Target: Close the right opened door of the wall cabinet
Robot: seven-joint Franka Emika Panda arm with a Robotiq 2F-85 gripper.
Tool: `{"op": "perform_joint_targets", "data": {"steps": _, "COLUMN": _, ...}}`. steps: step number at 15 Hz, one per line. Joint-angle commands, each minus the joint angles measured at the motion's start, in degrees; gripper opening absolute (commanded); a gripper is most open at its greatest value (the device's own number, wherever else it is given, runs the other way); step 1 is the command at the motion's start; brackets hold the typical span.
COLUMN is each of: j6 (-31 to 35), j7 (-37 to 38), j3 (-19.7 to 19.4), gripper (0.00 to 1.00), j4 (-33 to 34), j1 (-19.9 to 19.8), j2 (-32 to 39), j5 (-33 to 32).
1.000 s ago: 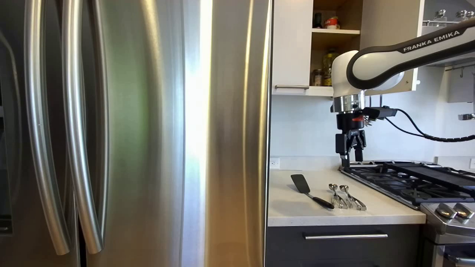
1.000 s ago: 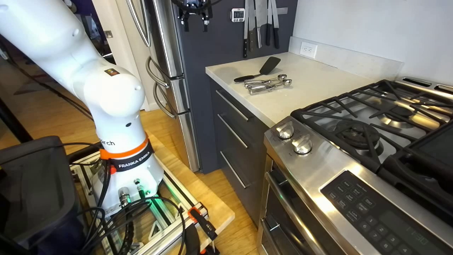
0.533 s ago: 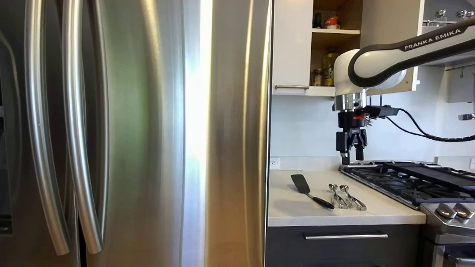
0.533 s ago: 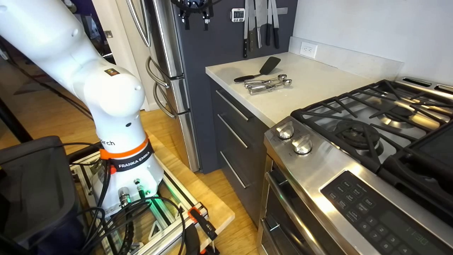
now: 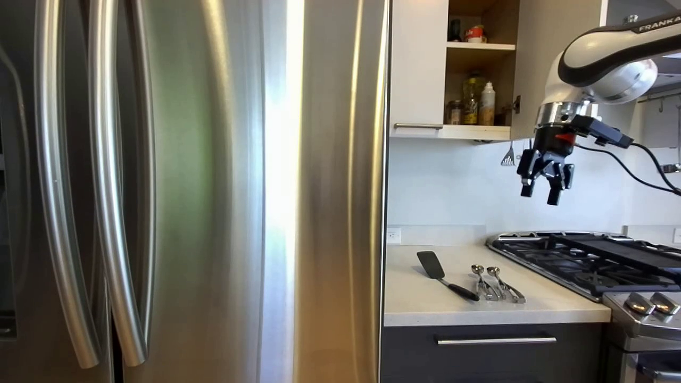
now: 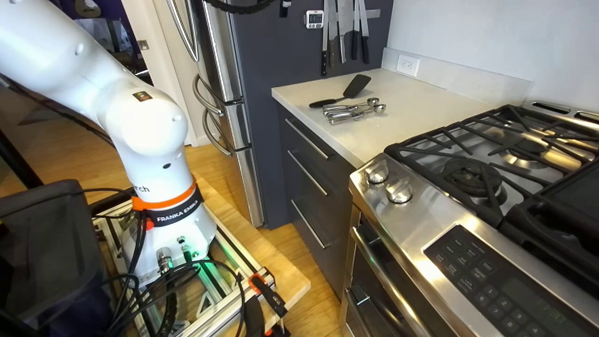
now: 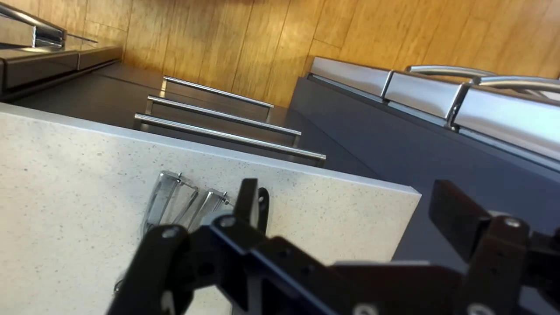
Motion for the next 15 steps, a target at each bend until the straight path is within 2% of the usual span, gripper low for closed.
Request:
{"op": "perform_joint_targets", "data": {"steps": 1, "j6": -1.77, "j7": 0.95, "j3": -1.42, "gripper": 1.0, "j4": -3.46, "j1": -2.94, "j2": -8.49, "j5": 2.63}}
{"op": "perform_joint_targets", "data": {"steps": 4, "j6": -1.91, "j7": 3.67, "j3": -1.93, "gripper": 1.0, "j4": -4.07, "j1": -6.27, "j2": -14.77, "j5": 1.87}}
{"op": "perform_joint_targets", "data": {"steps": 9, "j6": -2.87, "j7": 7.38, "j3": -8.09, "gripper": 1.0, "j4": -0.38, "j1": -12.97, "j2": -18.71, "j5": 2.04}}
{"op": "perform_joint_targets", "data": {"steps": 12, "j6": 1.53, "j7": 6.94, "j3": -12.6, "gripper": 1.0, "j4": 1.61, "j1": -16.07, "j2": -18.93, "j5": 2.4}}
{"op": "perform_joint_targets", "data": {"steps": 15, "j6": 8.69, "j7": 7.97, "j3": -14.76, "gripper": 1.0, "j4": 2.92, "j1": -18.31, "j2": -18.37, "j5": 2.9}}
